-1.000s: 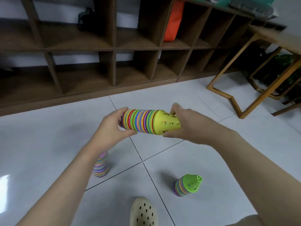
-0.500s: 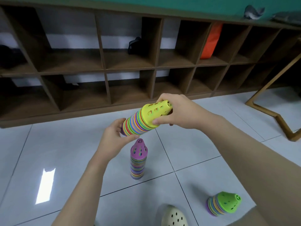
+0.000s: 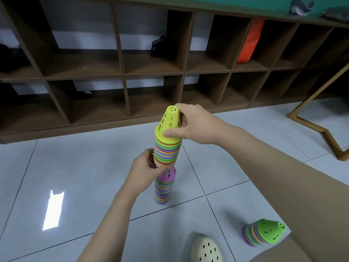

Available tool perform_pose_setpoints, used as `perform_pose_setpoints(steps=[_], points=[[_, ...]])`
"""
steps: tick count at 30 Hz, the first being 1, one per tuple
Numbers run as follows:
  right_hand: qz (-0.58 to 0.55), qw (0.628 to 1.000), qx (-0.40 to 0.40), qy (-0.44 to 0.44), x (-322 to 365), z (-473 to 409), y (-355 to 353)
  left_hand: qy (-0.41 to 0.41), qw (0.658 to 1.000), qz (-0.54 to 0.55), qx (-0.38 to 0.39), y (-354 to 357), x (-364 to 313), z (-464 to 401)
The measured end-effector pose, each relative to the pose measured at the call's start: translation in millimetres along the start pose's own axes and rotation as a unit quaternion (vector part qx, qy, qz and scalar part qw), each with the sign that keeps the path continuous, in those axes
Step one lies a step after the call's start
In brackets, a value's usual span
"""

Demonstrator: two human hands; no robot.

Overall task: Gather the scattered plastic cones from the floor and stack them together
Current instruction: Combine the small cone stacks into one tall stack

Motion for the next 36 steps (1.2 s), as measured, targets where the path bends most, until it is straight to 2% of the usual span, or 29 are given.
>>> perform_pose_setpoints(steps=[5, 9, 12, 16, 21, 24, 27, 29, 33, 36], points=[[0.039, 0.999, 0.037, 0.0, -6.7, -3.0, 13.4, -0.019, 0.997, -0.068, 0.029, 12.1, 10.2, 5.1], [0.023, 0.994, 0.097, 0.049, -30.4, 0.9, 41.9, -0.064, 0.975, -0.203, 0.068, 14.3, 33.9, 5.7], [-0.019, 0.995, 0.07, 0.069, -37.4, -2.1, 52.3, -0.068, 0.974, -0.208, 0.059, 14.3, 43.6, 4.0], [-0.029, 0.993, 0.08, 0.079, -36.5, -5.2, 50.8, -0.069, 0.967, -0.235, 0.064, 12.4, 46.2, 5.6], [-0.035, 0.985, 0.128, 0.114, -37.0, 2.5, 40.4, -0.112, 0.927, -0.347, 0.081, 7.8, 32.3, 22.0], [-0.014, 0.979, 0.148, 0.14, -33.9, 14.8, 26.7, -0.171, 0.893, -0.394, 0.137, 1.3, 16.7, 32.2], [0.008, 0.976, 0.142, 0.163, -32.9, 38.4, -5.8, -0.164, 0.879, -0.387, 0.227, 10.1, 1.2, 40.2], [0.01, 0.976, 0.127, 0.177, -39.5, 61.5, -34.0, -0.131, 0.885, -0.359, 0.267, 29.2, -7.1, 43.0], [-0.04, 0.983, 0.021, 0.176, -70.6, 116.4, -80.9, -0.085, 0.911, -0.274, 0.296, 82.8, -18.0, 43.0], [-0.064, 0.977, -0.014, 0.201, -105.6, 158.3, -91.3, -0.048, 0.907, -0.258, 0.33, 127.9, -23.3, 36.7]])
Point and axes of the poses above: each hand's wrist, its own z-axis away from the middle knuckle, its own y-axis out of the palm, x = y × z, the point moved 3 cm from there along -z, towards the middle knuckle, and after that the axes turned 3 degrees about x, right-handed, at the moved point
